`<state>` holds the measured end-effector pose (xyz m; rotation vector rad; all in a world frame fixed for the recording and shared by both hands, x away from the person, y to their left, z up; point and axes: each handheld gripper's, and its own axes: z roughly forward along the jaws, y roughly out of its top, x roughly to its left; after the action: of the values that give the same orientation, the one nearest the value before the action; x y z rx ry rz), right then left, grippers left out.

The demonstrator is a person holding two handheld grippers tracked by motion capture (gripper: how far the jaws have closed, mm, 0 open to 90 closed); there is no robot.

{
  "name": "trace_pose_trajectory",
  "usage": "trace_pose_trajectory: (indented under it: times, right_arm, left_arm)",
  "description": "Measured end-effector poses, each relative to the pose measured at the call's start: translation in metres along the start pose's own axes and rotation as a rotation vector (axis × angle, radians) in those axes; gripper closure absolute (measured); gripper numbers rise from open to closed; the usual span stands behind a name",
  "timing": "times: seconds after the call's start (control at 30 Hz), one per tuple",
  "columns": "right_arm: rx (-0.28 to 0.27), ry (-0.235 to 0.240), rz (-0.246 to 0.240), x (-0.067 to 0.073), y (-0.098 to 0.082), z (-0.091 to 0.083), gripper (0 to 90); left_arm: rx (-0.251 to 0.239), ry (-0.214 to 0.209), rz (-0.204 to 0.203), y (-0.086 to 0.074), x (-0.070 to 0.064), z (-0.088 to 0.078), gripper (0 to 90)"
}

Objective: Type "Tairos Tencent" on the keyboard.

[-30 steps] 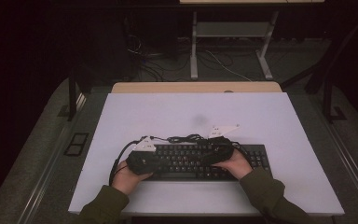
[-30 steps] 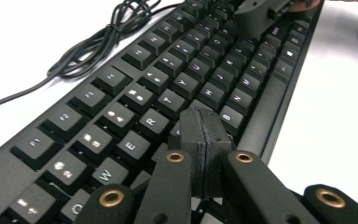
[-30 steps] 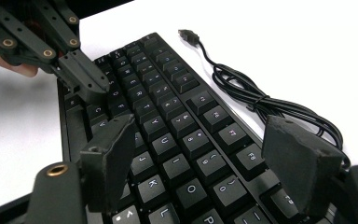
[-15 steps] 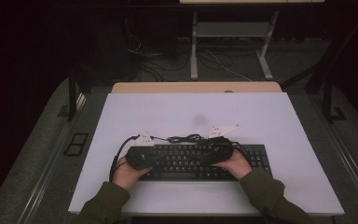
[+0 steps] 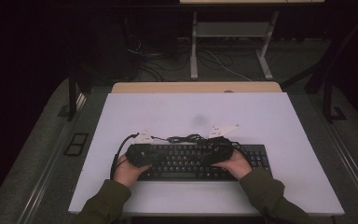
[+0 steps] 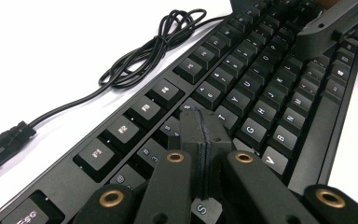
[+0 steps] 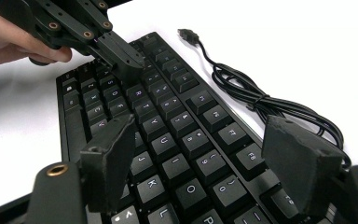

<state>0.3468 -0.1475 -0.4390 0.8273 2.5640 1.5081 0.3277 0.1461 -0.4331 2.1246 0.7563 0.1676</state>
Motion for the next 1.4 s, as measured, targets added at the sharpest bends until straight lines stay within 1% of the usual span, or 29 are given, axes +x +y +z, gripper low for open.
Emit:
trace_pose_trajectory:
  times: [0.27, 0.53, 0.6, 0.67, 0.9, 1.07, 1.13, 1.27, 1.3, 1.4]
  right_arm:
    - [0.0, 0.0, 0.004, -0.0003, 0.0, -0.0002, 25.4]
    - [0.0, 0.0, 0.004, -0.0003, -0.0001, -0.0002, 25.4]
    - [0.0, 0.0, 0.004, -0.0003, -0.0001, -0.0002, 25.4]
    - [0.0, -0.001, 0.005, -0.0003, -0.0001, -0.0002, 25.4]
    - [0.001, -0.001, 0.004, -0.0002, -0.0001, -0.0001, 25.4]
    - [0.0, 0.0, 0.004, -0.0004, -0.0001, 0.0, 25.4]
    - [0.0, 0.0, 0.005, -0.0003, 0.0, -0.0001, 25.4]
    - [0.0, 0.0, 0.004, -0.0002, 0.0001, -0.0003, 25.4]
    - [0.0, 0.001, 0.003, -0.0003, 0.0001, -0.0003, 25.4]
    - [-0.001, 0.0, 0.005, -0.0003, 0.0002, -0.0003, 25.4]
  left_arm:
    - [0.013, -0.003, 0.002, -0.0022, 0.0012, 0.0004, 88.9]
    - [0.012, -0.009, -0.003, -0.0027, 0.0014, 0.0007, 88.9]
    - [0.021, -0.007, -0.004, -0.0032, 0.0013, 0.0016, 88.9]
    - [0.016, -0.013, -0.01, -0.0043, 0.0022, 0.0023, 88.9]
    - [0.018, -0.013, -0.007, -0.0042, 0.0023, 0.0017, 88.9]
    - [0.009, -0.015, 0.001, -0.003, 0.0009, 0.0005, 88.9]
    - [0.012, -0.009, 0.006, -0.002, 0.0003, -0.0003, 88.9]
    - [0.008, -0.01, 0.003, -0.0024, 0.0003, -0.0007, 88.9]
    - [0.008, -0.01, 0.008, -0.0021, 0.0004, -0.0013, 88.9]
    - [-0.005, -0.013, -0.005, -0.0015, -0.0003, -0.0024, 88.8]
